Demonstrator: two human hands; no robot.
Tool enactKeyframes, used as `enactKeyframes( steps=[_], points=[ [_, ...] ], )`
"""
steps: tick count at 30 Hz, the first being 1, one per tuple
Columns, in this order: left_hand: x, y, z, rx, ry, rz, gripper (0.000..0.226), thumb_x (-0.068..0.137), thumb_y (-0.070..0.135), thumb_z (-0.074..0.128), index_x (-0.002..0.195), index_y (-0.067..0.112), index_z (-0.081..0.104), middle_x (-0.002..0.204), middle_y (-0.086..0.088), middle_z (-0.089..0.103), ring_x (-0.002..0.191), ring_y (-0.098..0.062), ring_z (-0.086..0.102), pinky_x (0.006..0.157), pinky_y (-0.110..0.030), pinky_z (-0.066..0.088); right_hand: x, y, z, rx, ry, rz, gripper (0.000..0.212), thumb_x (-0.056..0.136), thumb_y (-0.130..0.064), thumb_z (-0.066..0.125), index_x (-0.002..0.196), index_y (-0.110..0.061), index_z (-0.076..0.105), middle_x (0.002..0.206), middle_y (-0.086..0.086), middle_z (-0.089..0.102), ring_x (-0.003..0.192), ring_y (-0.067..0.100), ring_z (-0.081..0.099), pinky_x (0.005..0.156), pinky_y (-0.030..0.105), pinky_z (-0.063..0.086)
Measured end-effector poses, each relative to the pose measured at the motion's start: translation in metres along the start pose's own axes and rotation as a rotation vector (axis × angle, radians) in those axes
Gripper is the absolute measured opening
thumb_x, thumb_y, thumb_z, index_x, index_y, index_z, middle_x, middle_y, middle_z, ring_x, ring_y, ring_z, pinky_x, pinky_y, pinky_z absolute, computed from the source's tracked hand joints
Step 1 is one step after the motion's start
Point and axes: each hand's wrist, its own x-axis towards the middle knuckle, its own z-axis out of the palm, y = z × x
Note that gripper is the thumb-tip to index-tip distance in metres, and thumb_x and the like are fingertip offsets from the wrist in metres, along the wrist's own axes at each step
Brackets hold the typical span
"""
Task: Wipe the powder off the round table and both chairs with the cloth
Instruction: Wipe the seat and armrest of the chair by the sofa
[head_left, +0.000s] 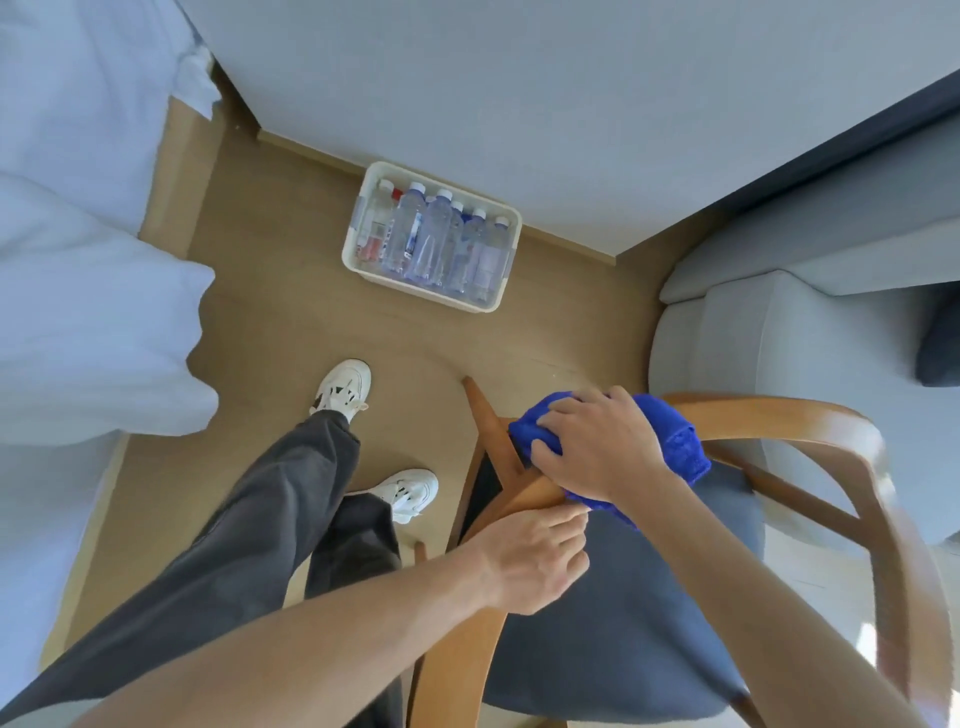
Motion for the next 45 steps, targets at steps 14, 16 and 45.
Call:
enactKeyframes(
  steps=[14, 16, 45],
  points=[
    [-0.052, 0.017, 0.037, -0.178, 0.436, 0.057, 0.014, 0.092, 0.0, 0.053, 0.091, 0.011, 0.061, 0.092, -0.006, 0.064, 0.101, -0.026, 0.056, 0.106, -0.04, 0.035, 0.005, -0.051, 0.004, 0.044, 0.0, 0.047, 0.066, 0.082, -0.051, 0.006, 0.087, -0.03, 0.068, 0.096, -0.014, 0.068, 0.099, 0.013, 0.055, 0.08, 0.032, 0.036],
    [-0.066, 0.016, 0.04, -0.164, 0.41, 0.093, 0.011, 0.093, 0.004, 0.052, 0.095, 0.012, 0.06, 0.099, -0.006, 0.063, 0.108, -0.026, 0.054, 0.104, -0.04, 0.036, 0.0, -0.062, 0.006, 0.096, -0.014, -0.02, 0.069, 0.082, -0.053, 0.008, 0.102, -0.032, 0.07, 0.109, -0.016, 0.068, 0.111, 0.013, 0.053, 0.091, 0.033, 0.035],
    [0.045, -0.085, -0.05, -0.174, 0.088, 0.13, 0.027, 0.089, 0.0, 0.046, 0.107, 0.004, 0.066, 0.147, -0.013, 0.039, 0.144, -0.028, 0.02, 0.115, -0.04, 0.023, -0.054, -0.221, 0.054, 0.582, 0.788, 0.96, 0.048, 0.077, -0.023, 0.059, 0.125, -0.023, 0.062, 0.151, 0.012, 0.039, 0.14, 0.031, 0.031, 0.109, 0.057, 0.03]
  ],
)
